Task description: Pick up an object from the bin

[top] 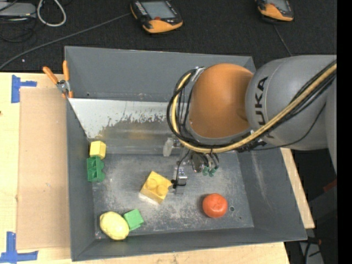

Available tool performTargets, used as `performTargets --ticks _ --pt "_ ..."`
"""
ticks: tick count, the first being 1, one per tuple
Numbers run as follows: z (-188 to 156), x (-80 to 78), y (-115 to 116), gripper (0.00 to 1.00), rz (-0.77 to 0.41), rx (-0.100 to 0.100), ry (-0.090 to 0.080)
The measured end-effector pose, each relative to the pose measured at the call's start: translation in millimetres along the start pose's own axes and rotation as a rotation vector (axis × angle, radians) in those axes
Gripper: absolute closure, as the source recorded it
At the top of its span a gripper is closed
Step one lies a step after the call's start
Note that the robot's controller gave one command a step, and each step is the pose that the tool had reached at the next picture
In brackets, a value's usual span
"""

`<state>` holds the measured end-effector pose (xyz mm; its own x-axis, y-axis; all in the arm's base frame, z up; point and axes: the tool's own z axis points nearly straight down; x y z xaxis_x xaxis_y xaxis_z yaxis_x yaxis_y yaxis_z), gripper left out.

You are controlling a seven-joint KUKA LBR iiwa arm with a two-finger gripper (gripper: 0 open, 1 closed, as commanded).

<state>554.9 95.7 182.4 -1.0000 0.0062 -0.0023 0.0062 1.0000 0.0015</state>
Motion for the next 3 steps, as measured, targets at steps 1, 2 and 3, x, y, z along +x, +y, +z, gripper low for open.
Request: performTargets --ticks 1,2,3 --pt "23 -0.7 8 0.00 -0.008 -0.001 -0.004" --pt "63 2.5 7 0.00 0.051 0.000 0.006" --pt "110 -4.9 7 0.00 -0.017 -0.002 -0.002"
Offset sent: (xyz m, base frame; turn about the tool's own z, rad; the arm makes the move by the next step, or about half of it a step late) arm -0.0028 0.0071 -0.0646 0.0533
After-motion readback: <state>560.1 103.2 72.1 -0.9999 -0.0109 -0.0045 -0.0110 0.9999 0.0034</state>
